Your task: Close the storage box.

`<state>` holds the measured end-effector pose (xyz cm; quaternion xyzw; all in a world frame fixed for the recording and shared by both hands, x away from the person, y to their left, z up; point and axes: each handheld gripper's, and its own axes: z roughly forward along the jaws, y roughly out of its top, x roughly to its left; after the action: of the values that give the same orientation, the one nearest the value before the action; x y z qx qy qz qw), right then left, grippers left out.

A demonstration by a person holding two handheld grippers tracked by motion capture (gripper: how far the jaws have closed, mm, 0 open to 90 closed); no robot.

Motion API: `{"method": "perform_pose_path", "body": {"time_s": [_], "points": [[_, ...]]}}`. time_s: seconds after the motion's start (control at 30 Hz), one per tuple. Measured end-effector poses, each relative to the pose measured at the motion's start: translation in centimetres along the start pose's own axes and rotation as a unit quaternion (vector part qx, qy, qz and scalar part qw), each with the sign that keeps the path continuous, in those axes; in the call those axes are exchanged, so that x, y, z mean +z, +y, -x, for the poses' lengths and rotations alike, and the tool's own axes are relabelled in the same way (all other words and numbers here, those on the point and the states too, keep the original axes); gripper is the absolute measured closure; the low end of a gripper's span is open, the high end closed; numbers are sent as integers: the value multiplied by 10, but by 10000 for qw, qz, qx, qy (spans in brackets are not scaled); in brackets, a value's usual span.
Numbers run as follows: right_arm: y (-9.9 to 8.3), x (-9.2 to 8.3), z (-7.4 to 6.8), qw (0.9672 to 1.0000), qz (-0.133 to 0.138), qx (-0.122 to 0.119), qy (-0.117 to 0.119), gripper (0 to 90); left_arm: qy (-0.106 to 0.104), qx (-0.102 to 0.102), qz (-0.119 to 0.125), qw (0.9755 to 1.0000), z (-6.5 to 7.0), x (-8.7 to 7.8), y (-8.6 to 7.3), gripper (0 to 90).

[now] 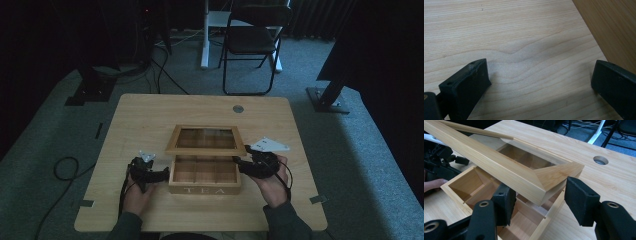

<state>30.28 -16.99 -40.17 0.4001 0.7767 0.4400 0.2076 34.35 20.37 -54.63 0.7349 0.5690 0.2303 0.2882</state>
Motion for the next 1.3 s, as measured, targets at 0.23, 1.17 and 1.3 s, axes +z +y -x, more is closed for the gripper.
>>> {"method": "perform_pose_path", "body": {"time_s": [0.23, 1.17, 1.3], "points": [[-6, 0, -1, 10000, 7, 63, 57, 421, 2, 12, -6, 10000, 0, 0, 0, 16], [-34, 6, -8, 9998, -160, 17, 68, 411, 3, 19, -9, 10000, 0, 0, 0, 16], [-38, 7, -9, 9998, -185, 19, 74, 411, 3, 19, -10, 10000, 0, 0, 0, 16]]}}
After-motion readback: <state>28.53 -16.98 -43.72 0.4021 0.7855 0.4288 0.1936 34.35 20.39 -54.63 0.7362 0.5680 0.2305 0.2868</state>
